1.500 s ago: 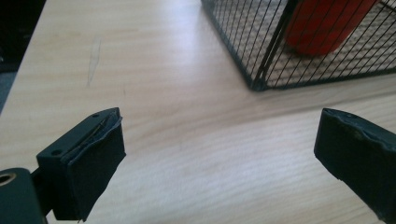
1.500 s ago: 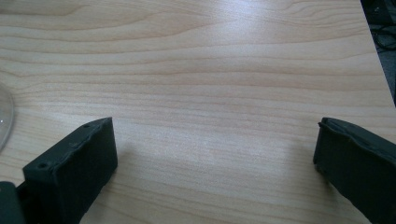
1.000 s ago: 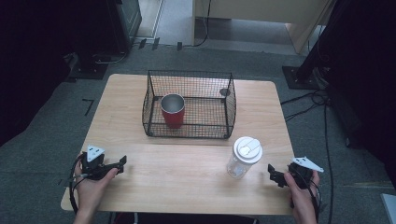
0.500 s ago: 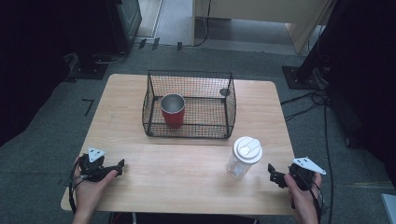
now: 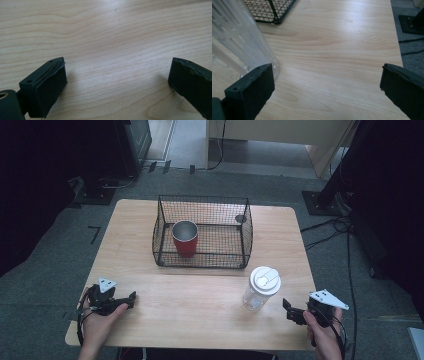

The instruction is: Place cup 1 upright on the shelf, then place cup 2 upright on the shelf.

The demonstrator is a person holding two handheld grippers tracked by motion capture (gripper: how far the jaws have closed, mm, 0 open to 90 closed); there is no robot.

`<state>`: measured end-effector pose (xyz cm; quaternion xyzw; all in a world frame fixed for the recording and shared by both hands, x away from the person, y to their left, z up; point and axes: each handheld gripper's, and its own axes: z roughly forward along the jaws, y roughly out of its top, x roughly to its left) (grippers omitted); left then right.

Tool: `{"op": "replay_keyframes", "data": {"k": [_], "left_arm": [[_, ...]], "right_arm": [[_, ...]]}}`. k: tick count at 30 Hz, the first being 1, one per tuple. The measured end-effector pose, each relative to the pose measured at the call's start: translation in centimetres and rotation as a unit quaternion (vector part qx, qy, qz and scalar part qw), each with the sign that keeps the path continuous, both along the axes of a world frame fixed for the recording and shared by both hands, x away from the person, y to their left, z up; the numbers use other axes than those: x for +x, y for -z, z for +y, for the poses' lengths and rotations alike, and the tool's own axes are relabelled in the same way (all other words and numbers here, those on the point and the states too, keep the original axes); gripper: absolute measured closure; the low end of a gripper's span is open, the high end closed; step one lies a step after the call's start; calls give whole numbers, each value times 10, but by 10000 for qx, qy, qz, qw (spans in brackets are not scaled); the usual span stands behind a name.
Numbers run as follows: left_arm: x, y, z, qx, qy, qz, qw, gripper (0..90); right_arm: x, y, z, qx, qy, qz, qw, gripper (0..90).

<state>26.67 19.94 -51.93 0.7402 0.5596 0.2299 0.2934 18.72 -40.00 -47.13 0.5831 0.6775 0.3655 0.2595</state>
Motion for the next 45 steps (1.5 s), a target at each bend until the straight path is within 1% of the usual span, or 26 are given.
{"op": "replay_keyframes", "data": {"k": [6,10,18,21,27,34,39,45], "left_arm": [[0,0,0,0,0,1,10000,24],[0,0,0,1,2,1,10000,24],[2,0,-1,1,-22,3,10000,24],[2,0,-1,1,-21,2,10000,24],[2,0,-1,2,-21,4,10000,24],[2,0,-2,-6,-22,3,10000,24],[2,0,-2,-5,-21,2,10000,24],[2,0,-2,-1,-18,5,10000,24]], "right_arm": [[-5,-8,4,71,-216,-111,9997,0],[-6,-13,8,64,-321,-151,9994,0],[-6,-23,27,47,-701,-222,9973,0],[-5,-26,32,101,-778,-252,9966,0],[-2,-30,38,252,-743,-337,9963,0],[1,-33,49,268,-994,-361,9940,0],[4,-32,58,323,-1069,-340,9932,0],[13,-31,71,359,-1141,-402,9920,0]]}}
